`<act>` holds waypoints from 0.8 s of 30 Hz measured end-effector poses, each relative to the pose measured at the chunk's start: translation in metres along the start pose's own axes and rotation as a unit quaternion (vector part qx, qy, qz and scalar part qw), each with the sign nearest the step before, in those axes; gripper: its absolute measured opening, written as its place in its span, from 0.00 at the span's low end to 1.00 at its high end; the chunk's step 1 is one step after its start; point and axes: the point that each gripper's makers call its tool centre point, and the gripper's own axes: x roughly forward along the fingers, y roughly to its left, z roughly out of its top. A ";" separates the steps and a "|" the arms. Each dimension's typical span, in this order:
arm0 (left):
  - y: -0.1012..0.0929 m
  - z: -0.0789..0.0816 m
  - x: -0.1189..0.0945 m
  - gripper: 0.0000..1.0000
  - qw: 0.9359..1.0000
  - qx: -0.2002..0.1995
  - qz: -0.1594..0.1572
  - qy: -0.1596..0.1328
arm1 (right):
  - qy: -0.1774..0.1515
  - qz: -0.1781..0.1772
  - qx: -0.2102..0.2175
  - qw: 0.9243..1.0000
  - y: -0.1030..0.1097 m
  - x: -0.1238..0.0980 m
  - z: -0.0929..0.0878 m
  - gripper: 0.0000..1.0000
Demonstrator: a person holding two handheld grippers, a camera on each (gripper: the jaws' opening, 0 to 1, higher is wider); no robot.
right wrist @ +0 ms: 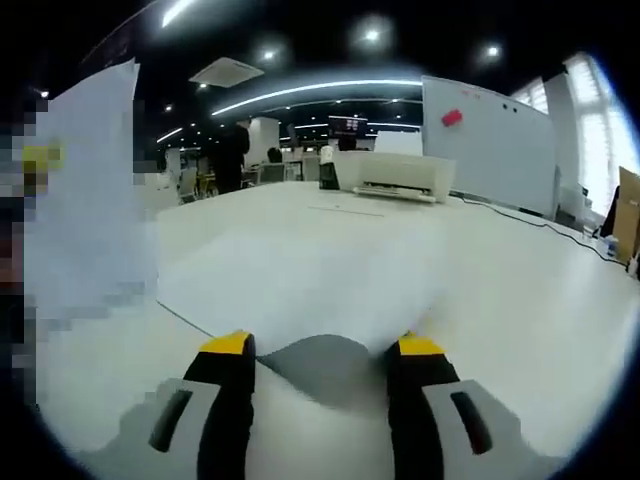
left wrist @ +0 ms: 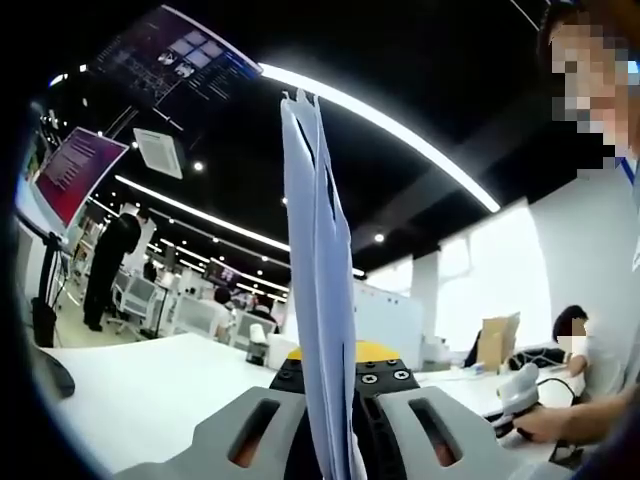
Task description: Organize the stack of printing papers by aligning and flattening the scattered papers on the table
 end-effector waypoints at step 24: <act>0.001 -0.001 0.000 0.06 1.000 -0.001 0.000 0.002 | -0.005 0.029 -0.026 0.999 0.009 0.004 0.005 0.08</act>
